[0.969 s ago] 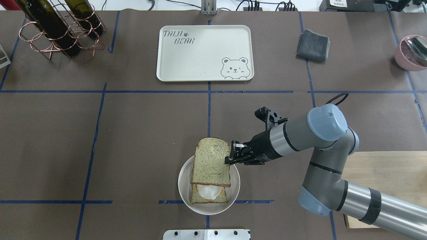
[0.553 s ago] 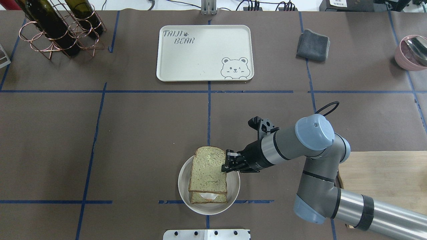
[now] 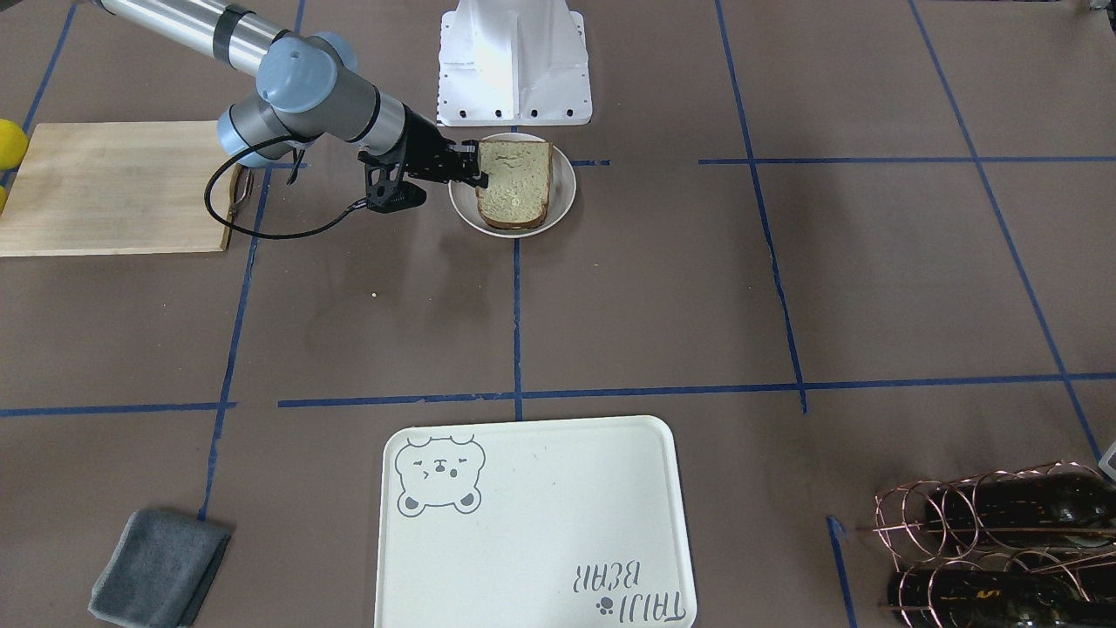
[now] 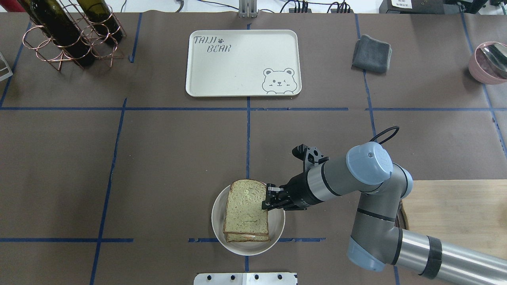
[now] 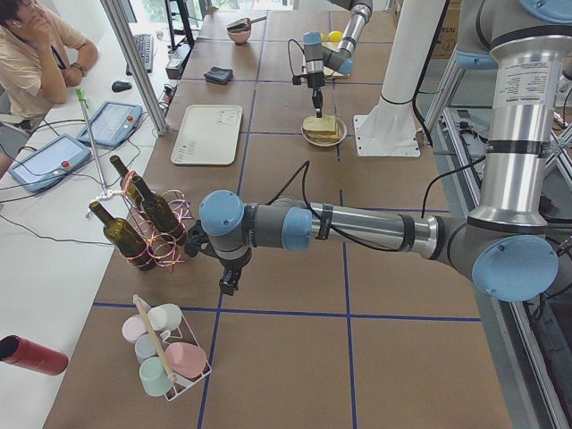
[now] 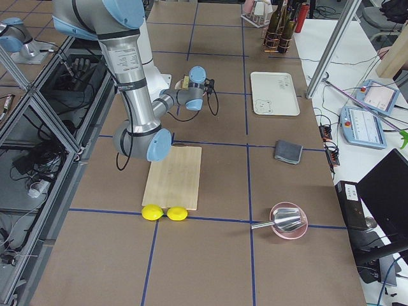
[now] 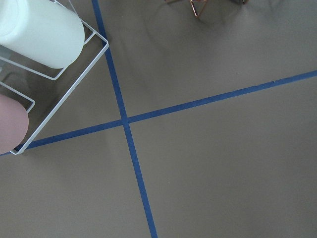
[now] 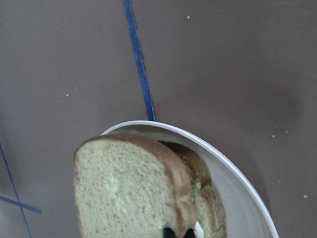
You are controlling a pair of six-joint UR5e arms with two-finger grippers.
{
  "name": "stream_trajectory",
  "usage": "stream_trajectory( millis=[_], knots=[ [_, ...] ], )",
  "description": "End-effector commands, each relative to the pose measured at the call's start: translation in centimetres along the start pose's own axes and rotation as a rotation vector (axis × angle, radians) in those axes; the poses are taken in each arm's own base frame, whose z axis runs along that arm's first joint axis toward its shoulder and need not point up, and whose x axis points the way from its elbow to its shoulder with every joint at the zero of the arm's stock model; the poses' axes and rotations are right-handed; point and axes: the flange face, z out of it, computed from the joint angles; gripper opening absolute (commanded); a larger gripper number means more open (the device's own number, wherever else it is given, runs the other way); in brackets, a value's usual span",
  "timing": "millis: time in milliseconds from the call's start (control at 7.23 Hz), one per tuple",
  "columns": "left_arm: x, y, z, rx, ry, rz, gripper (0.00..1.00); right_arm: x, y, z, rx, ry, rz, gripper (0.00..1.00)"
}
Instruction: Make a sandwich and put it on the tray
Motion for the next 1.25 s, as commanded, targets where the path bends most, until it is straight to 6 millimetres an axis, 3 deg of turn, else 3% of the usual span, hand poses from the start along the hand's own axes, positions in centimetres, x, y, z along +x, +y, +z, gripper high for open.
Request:
stream_trajectory(
  millis=[0,138,277,415,553,692,830,1107],
  knots=[
    [0.5,-0.4,-0.3,0.009,0.011,0.011,1.0,-0.4,0.2,-0.1,-0.001,-0.007,-0.001,0.92],
    [2.2,-0.9,0.2,0.026,0.124,0.032,1.0,-1.3,0.3,-1.0,0.003,-0.03,-0.009,1.0],
    [4.9,-1.9,1.2,0.05,0.203,0.119,1.0,-2.7,0.1,-4.4,0.027,-0.076,-0.027,1.0],
    [7.0,-2.6,2.5,0.045,0.218,0.111,1.0,-1.8,0.0,-9.2,0.064,-0.078,-0.018,1.0],
    [12.1,-3.8,4.8,0.015,0.238,0.064,1.0,-1.8,-0.8,-13.4,0.113,-0.043,0.021,1.0],
    [15.9,-4.3,5.8,0.041,0.2,0.011,1.0,-2.2,-3.1,-18.2,0.117,-0.024,0.063,1.0],
    [20.6,-4.2,7.1,0.049,0.193,-0.051,1.0,-1.3,-5.5,-23.3,0.109,-0.028,0.096,1.0],
    [28.8,-3.3,9.7,0.002,0.226,-0.171,1.0,3.3,-8.3,-29.2,0.178,-0.006,0.181,1.0]
  ],
)
